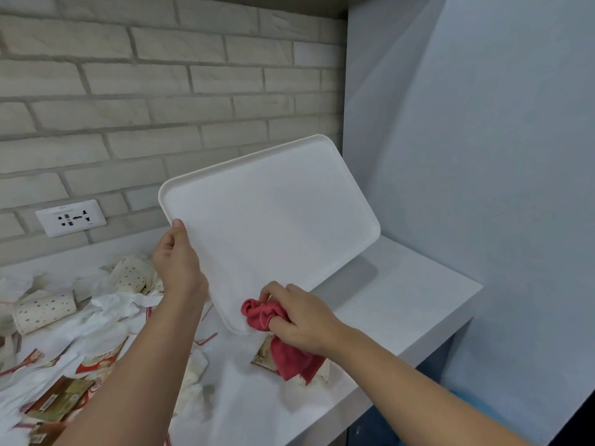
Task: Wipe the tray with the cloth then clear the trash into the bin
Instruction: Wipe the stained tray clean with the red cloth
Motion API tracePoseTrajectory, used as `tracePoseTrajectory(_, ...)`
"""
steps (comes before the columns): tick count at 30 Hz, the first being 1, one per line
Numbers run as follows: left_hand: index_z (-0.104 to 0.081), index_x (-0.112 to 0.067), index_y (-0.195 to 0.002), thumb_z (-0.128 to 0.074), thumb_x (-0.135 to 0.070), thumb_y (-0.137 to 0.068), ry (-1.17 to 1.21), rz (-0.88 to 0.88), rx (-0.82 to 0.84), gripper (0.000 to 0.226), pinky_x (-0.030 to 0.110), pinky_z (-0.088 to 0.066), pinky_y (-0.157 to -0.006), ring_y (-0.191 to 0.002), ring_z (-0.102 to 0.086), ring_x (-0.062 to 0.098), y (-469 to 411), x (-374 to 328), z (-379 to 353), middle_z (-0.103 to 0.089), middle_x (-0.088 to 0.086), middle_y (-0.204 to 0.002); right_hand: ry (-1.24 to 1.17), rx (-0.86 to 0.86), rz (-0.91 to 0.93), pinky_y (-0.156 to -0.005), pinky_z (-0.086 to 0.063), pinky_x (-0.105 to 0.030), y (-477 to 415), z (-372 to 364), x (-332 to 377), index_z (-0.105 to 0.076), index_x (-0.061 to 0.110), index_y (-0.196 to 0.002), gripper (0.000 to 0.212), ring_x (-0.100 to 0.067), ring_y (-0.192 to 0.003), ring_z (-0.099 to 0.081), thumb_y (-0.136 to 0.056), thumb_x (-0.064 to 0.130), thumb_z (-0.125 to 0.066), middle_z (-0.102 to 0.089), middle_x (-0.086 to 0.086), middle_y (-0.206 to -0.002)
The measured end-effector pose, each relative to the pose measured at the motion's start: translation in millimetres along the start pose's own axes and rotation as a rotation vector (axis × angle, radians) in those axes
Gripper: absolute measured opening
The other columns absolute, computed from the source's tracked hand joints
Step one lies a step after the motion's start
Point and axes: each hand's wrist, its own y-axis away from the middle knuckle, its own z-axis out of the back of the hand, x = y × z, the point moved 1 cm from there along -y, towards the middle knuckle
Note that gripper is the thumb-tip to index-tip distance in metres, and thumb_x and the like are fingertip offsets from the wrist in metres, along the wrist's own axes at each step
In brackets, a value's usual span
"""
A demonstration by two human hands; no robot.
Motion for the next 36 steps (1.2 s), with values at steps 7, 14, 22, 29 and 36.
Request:
tracePoseTrajectory(7,-0.049,-0.021,-0.060,-0.048,-0.034,-0.097,-0.051,-0.006,0.112,0.039,0.021,-0.046,-0.063,-0.056,-0.048,0.003,-20.2,19.4,-4.1,-0.053,-0.015,-0.053,0.161,0.013,-0.171,-0.081,-0.043,-0.033,-17.0,34.6,-65.9,-0.061,0.021,-0.115,0.029,-0.012,-0.091,-0.041,-0.091,0.019,-0.044,-0.060,-0.001,-0.101)
tracePoseTrajectory(14,-0.062,-0.019,-0.082,-0.045,-0.032,-0.098,-0.026,0.003,0.197,0.027,0.019,-0.055,-0.071,-0.071,-0.062,0.005,-32.7,19.8,-14.9,-0.065,-0.005,-0.083,0.411,-0.155,-0.429,-0.085,-0.043,-0.033,-23.4,76.8,-132.3,-0.065,0.019,-0.115,0.033,-0.023,-0.109,-0.045,-0.094,0.022,-0.041,-0.049,-0.003,-0.117)
tracePoseTrajectory(22,-0.063,-0.021,-0.075,-0.047,-0.033,-0.097,-0.039,-0.018,0.193,0.030,0.017,-0.054,-0.067,-0.066,-0.060,0.002,-44.2,18.1,-11.9,-0.063,-0.009,-0.076,0.619,-0.294,-0.561,-0.086,-0.044,-0.037,-20.2,98.8,-170.3,-0.063,0.011,-0.115,0.033,-0.028,-0.105,-0.045,-0.095,0.020,-0.039,-0.051,-0.008,-0.117)
tracePoseTrajectory(29,-0.055,-0.023,-0.067,-0.047,-0.034,-0.097,-0.031,0.001,0.099,0.034,0.021,-0.050,-0.068,-0.061,-0.054,0.001,-47.1,28.5,-4.8,-0.058,-0.013,-0.066,-0.888,-0.898,-0.636,-0.060,-0.039,-0.026,-5.2,100.1,-158.1,-0.059,0.015,-0.073,0.030,-0.014,-0.057,-0.051,-0.085,0.001,-0.037,-0.055,-0.005,-0.075)
tracePoseTrajectory(36,-0.051,-0.021,-0.065,-0.047,-0.032,-0.098,0.002,0.021,0.022,0.034,0.019,-0.049,-0.063,-0.056,-0.052,0.001,-41.2,44.8,-16.0,-0.057,-0.014,-0.058,-1.567,-0.794,-0.846,-0.061,-0.045,-0.025,-0.1,67.0,-154.1,-0.057,0.012,-0.086,0.025,-0.016,-0.060,-0.059,-0.094,0.010,-0.034,-0.064,-0.004,-0.072)
